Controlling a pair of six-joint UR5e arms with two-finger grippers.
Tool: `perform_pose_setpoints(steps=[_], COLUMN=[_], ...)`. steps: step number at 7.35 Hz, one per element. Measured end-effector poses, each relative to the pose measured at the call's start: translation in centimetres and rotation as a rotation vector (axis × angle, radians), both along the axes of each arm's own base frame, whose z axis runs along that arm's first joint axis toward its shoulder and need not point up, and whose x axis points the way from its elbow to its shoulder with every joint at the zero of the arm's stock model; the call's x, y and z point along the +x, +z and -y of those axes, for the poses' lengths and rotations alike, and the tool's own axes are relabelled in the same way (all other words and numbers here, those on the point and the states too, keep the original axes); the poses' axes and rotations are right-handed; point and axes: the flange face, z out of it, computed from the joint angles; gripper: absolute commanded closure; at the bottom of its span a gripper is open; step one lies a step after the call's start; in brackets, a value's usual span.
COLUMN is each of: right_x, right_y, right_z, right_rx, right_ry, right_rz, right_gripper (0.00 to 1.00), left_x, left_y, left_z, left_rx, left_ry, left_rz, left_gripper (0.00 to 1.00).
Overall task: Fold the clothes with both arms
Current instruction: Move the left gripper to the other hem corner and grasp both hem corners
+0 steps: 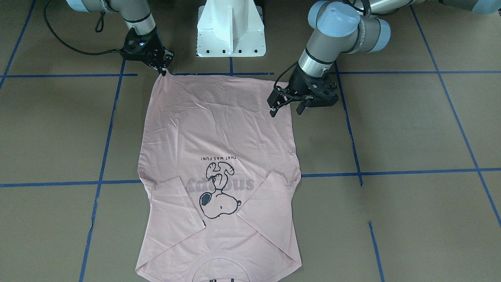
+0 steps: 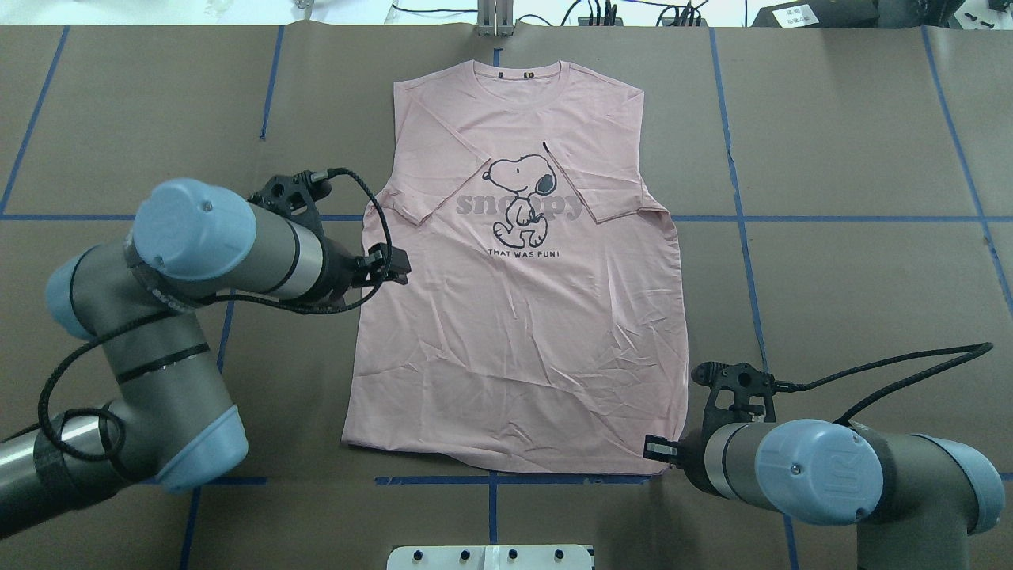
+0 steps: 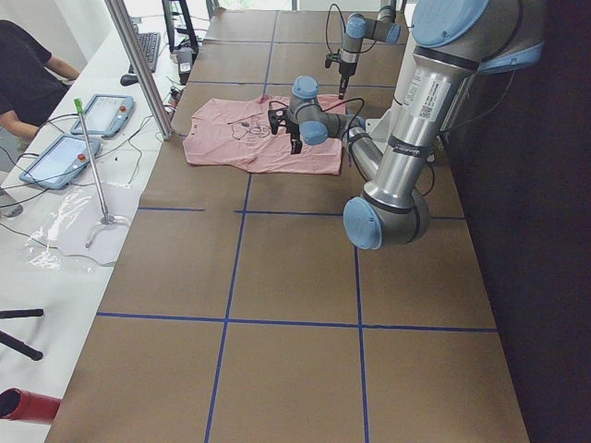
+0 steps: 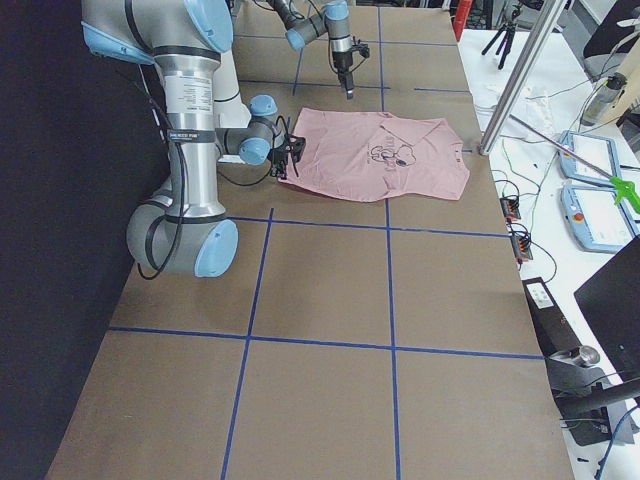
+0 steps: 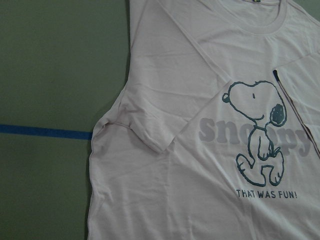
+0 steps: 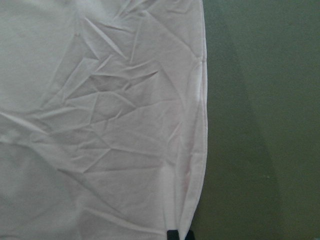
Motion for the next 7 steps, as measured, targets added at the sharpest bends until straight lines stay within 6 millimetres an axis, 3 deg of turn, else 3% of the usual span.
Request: perform_pose_setpoints(steps=[2,4,5,7], right_x=[0.0,0.0,0.0,-0.2], right_y=[-0.1,-0.2,-0.4,-0.7], right_z=[0.3,0.4,0.4,0.5], right_rx=[0.004,0.005,0.006,0.007], right_ry=[0.008,0.011,0.012,0.013], right_rz=[0.004,0.009,0.012,0.018], right_gripper=[1.00,1.00,1.00,1.00], left_x=[2.7,5.1,5.9,6.4], left_y=[0.7,1.2,1.6,2.5], left_z=[-8.5,-13.8,-14.7,-14.6], left_rx=[-0.160,-0.248,-0.264,-0.264], left_ry=[-0.032,-0.047,-0.053,-0.080], left_rz=[0.046,0.116,0.138,0.168], left_gripper=[0.00,0.02,0.02,0.04])
